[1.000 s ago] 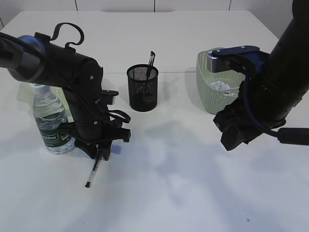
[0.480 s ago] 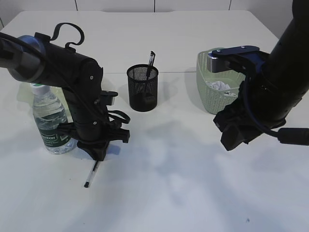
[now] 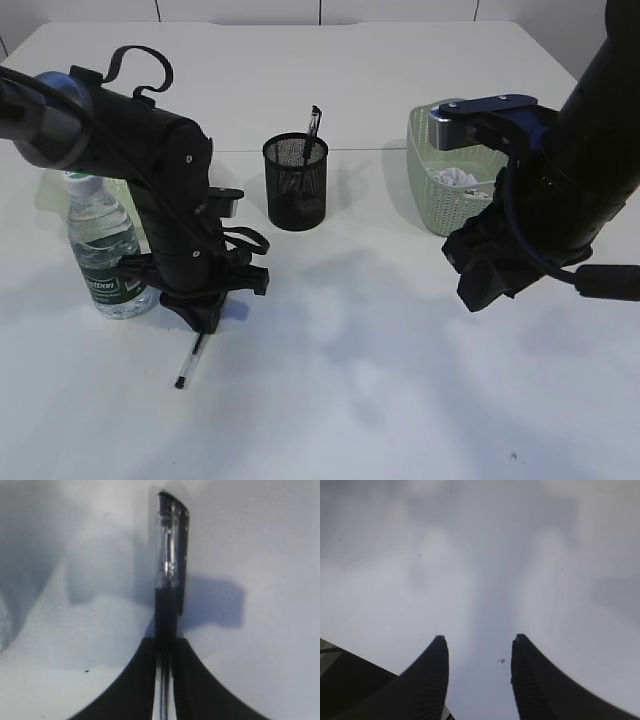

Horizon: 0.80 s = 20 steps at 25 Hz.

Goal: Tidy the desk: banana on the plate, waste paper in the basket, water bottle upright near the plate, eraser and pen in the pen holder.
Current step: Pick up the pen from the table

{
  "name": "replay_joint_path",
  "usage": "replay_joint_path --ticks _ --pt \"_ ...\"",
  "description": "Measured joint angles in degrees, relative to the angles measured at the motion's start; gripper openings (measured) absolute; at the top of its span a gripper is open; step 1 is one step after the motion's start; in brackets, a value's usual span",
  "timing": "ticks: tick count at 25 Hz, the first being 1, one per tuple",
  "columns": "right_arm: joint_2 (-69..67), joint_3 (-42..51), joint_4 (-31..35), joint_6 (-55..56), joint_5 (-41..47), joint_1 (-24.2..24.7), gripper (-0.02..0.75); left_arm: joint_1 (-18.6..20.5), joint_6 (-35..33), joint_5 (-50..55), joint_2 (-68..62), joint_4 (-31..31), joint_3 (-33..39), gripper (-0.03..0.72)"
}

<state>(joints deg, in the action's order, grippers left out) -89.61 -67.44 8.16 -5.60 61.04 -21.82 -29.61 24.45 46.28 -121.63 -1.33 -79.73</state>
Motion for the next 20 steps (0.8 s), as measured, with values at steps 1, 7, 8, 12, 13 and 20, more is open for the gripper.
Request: replay_joint_path --ticks 1,7,8,12,13,20 --pt "0.0 0.0 0.0 0.0 0.0 0.0 0.319 0.0 0.0 0.0 0.15 0.12 0.0 0.037" --pt "0.0 0.0 0.0 -0.04 0.0 0.0 0.319 0.0 0.0 -0.35 2.98 1.33 0.0 0.037" --pt "0.0 0.0 0.0 -0.04 0.0 0.0 0.319 0.0 0.0 -0.5 3.46 1.33 0.0 0.037" --pt "0.0 0.0 0.0 -0.04 0.0 0.0 0.319 0.0 0.0 -1.03 5.46 1.74 0.0 0.037" --pt "0.0 0.0 0.0 -0.04 0.0 0.0 0.319 0.0 0.0 -1.26 5.96 1.74 0.0 0.037" --pt "0.0 0.0 0.0 -0.13 0.0 0.0 0.319 0.0 0.0 -5.65 9.66 1.74 0.11 0.037"
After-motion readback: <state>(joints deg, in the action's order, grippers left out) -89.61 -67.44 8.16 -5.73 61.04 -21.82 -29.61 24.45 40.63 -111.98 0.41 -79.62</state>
